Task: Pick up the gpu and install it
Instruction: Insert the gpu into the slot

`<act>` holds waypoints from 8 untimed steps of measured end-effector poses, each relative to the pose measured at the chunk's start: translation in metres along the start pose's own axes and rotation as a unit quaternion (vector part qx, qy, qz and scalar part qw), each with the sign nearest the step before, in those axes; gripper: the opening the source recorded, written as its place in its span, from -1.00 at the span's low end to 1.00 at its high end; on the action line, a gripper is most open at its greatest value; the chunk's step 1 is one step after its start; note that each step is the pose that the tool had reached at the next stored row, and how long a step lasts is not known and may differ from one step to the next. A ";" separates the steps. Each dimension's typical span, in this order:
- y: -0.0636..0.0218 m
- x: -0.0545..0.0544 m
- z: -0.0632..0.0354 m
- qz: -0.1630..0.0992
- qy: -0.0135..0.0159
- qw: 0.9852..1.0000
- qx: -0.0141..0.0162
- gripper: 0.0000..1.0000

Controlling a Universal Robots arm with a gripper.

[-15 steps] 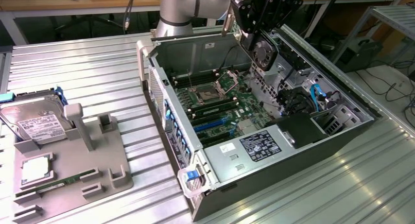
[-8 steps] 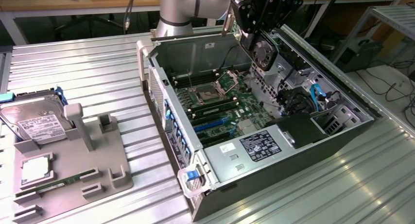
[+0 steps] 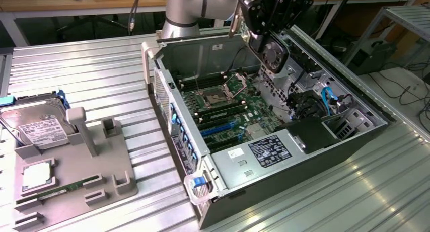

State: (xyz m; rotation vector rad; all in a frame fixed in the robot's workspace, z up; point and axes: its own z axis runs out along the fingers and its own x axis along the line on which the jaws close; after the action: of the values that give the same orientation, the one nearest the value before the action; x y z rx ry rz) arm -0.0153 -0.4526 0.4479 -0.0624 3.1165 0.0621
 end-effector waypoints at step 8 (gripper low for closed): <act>-0.0002 0.000 0.0000 -0.058 0.002 0.998 -0.001 -0.45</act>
State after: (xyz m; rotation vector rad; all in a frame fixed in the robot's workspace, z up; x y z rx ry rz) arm -0.0153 -0.4528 0.4479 -0.2443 3.1099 0.0642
